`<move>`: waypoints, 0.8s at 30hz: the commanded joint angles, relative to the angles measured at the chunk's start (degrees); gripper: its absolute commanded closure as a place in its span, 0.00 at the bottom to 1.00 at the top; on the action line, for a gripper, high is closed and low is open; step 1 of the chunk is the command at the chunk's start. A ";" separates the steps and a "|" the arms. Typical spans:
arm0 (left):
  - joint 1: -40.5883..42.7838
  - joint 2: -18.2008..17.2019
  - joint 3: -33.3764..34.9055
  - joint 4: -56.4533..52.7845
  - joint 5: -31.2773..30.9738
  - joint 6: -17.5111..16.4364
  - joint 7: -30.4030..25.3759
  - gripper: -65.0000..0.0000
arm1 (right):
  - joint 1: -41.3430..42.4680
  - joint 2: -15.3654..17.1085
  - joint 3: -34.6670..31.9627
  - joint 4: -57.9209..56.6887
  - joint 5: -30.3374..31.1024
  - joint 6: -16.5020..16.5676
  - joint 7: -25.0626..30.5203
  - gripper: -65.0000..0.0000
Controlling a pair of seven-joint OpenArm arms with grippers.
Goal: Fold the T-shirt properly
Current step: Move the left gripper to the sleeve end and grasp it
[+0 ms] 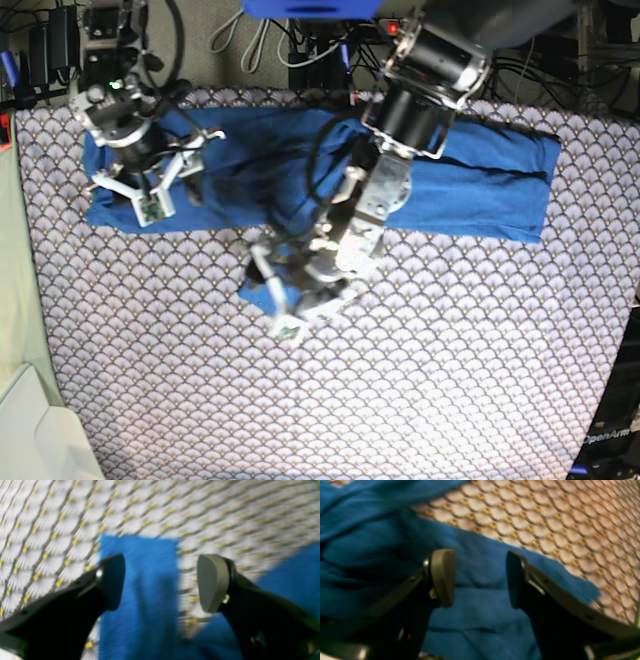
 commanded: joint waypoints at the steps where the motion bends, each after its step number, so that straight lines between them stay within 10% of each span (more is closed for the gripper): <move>1: -2.10 1.08 0.92 -0.45 -0.44 -0.32 -2.89 0.32 | 0.10 0.10 0.40 1.23 0.75 0.31 1.55 0.49; 24: -5.27 1.08 8.57 -14.07 -7.30 -0.32 -13.70 0.32 | -0.07 0.10 1.28 1.23 0.75 0.31 1.55 0.49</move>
